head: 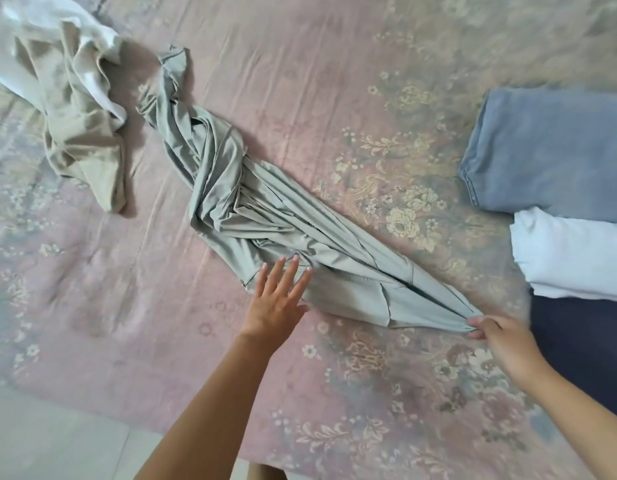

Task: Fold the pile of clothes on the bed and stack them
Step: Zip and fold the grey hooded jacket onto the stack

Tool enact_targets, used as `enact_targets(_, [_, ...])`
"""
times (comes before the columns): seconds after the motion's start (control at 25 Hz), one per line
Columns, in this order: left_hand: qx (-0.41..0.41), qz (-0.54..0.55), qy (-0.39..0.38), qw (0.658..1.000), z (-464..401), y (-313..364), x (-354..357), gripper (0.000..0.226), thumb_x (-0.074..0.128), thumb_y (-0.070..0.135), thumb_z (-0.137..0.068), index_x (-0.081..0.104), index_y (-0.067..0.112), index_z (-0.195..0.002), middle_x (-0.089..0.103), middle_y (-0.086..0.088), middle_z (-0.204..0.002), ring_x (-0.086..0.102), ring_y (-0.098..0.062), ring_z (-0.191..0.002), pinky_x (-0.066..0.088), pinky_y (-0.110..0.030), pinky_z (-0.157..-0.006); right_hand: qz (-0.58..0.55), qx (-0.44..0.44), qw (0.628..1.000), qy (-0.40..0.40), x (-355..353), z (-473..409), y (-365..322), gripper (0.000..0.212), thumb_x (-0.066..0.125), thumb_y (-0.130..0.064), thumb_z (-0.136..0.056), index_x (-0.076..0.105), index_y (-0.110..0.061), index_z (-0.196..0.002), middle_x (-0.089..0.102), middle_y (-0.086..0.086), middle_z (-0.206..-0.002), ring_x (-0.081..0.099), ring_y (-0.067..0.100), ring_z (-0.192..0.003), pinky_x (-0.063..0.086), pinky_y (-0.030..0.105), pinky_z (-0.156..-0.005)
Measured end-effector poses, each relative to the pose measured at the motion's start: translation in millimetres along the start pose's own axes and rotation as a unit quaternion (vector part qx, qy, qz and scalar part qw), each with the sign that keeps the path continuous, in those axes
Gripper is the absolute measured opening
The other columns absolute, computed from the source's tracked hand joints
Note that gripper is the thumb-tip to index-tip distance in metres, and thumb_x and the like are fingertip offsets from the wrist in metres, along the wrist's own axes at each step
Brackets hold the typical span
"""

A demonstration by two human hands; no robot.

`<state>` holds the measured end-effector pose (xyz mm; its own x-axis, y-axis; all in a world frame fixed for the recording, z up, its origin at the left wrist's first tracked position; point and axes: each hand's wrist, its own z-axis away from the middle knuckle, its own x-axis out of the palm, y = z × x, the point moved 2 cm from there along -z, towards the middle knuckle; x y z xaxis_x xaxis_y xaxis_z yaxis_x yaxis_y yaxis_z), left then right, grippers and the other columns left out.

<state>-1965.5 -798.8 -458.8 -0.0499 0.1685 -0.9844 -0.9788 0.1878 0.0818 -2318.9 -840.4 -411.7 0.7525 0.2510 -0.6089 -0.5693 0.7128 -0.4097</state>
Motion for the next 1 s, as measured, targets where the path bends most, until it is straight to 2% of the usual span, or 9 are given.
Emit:
enact_targets(0.16, [0.002, -0.008, -0.035, 0.999, 15, -24, 14, 0.096, 0.093, 0.035, -0.045, 0.046, 0.013, -0.127, 0.062, -0.013, -0.125, 0.052, -0.034, -0.122, 0.03, -0.052, -0.108, -0.015, -0.034, 0.999, 0.027, 10, 2, -7, 0.03, 0.038, -0.009, -0.097, 0.066, -0.005, -0.108, 0.064, 0.012, -0.09, 0.051, 0.021, -0.067, 0.037, 0.024, -0.049])
enact_targets(0.32, [-0.005, -0.052, 0.01, 0.999, 24, -53, 10, 0.074, 0.09, -0.001, -0.037, 0.068, 0.002, -0.107, 0.066, -0.015, -0.107, 0.052, -0.033, -0.112, 0.039, -0.053, -0.103, 0.04, -0.055, 0.998, 0.015, 16, 1, -23, 0.03, 0.039, -0.013, -0.097, 0.067, -0.007, -0.106, 0.065, 0.01, -0.093, 0.053, 0.019, -0.07, 0.036, 0.027, -0.054])
enact_targets(0.52, [0.031, -0.058, 0.055, 0.996, 19, -83, 4, 0.045, 0.082, -0.01, -0.044, 0.069, 0.006, -0.084, 0.066, -0.01, -0.084, 0.061, -0.033, -0.092, 0.051, -0.05, -0.089, 0.051, -0.126, 0.989, 0.062, 30, 2, -52, 0.032, 0.038, -0.013, -0.097, 0.067, -0.006, -0.109, 0.058, 0.01, -0.107, 0.055, 0.024, -0.097, 0.036, 0.028, -0.075])
enact_targets(0.6, [0.081, -0.021, 0.106, 0.991, 22, -87, -3, 0.021, 0.074, -0.005, -0.065, 0.065, 0.011, -0.076, 0.062, -0.005, -0.072, 0.063, -0.03, -0.075, 0.049, -0.043, -0.083, 0.035, -0.119, 0.99, 0.066, 32, 6, -67, 0.03, 0.038, -0.011, -0.096, 0.068, -0.006, -0.102, 0.061, 0.013, -0.103, 0.058, 0.02, -0.082, 0.041, 0.019, -0.063])
enact_targets(0.68, [0.124, 0.025, 0.143, 0.982, 28, -87, -18, 0.012, 0.06, 0.002, -0.079, 0.063, 0.013, -0.075, 0.057, -0.002, -0.066, 0.058, -0.026, -0.063, 0.043, -0.036, -0.079, 0.026, -0.117, 0.99, 0.074, 26, 13, -84, 0.03, 0.039, -0.01, -0.095, 0.068, -0.003, -0.099, 0.062, 0.013, -0.1, 0.055, 0.013, -0.067, 0.036, 0.007, -0.045])
enact_targets(0.76, [0.145, 0.064, 0.144, 0.977, 32, -90, -46, 0.008, 0.059, 0.008, -0.083, 0.063, 0.013, -0.078, 0.056, -0.002, -0.066, 0.055, -0.025, -0.06, 0.044, -0.034, -0.073, 0.026, -0.125, 0.988, 0.082, 15, 26, -105, 0.029, 0.039, -0.013, -0.096, 0.068, -0.009, -0.098, 0.061, 0.008, -0.099, 0.054, 0.01, -0.064, 0.036, 0.005, -0.043])
enact_targets(0.8, [0.148, 0.084, 0.138, 0.976, 31, -92, -65, 0.006, 0.059, 0.011, -0.083, 0.064, 0.012, -0.079, 0.057, -0.002, -0.067, 0.055, -0.026, -0.059, 0.046, -0.035, -0.069, 0.019, -0.126, 0.989, 0.08, 8, 34, -115, 0.03, 0.04, -0.018, -0.095, 0.07, -0.014, -0.096, 0.063, 0.004, -0.098, 0.056, 0.011, -0.065, 0.041, 0.008, -0.051])
enact_targets(0.92, [0.135, 0.146, 0.118, 0.973, 21, -94, -137, 0.015, 0.054, 0.021, -0.084, 0.065, 0.01, -0.082, 0.059, -0.004, -0.069, 0.06, -0.027, -0.058, 0.049, -0.03, -0.05, 0.0, -0.097, 0.991, 0.089, -19, 73, -143, 0.033, 0.036, -0.044, -0.075, 0.067, -0.034, -0.077, 0.068, -0.01, -0.081, 0.063, 0.021, -0.081, 0.052, 0.039, -0.082])
enact_targets(1.0, [0.116, 0.181, 0.116, 0.97, 12, -96, -187, 0.023, 0.051, 0.028, -0.085, 0.065, 0.01, -0.084, 0.061, -0.005, -0.071, 0.062, -0.028, -0.059, 0.05, -0.032, -0.043, -0.034, -0.089, 0.992, 0.081, -30, 100, -161, 0.035, 0.037, -0.04, -0.077, 0.069, -0.029, -0.085, 0.066, -0.008, -0.075, 0.062, 0.024, -0.083, 0.049, 0.039, -0.082])
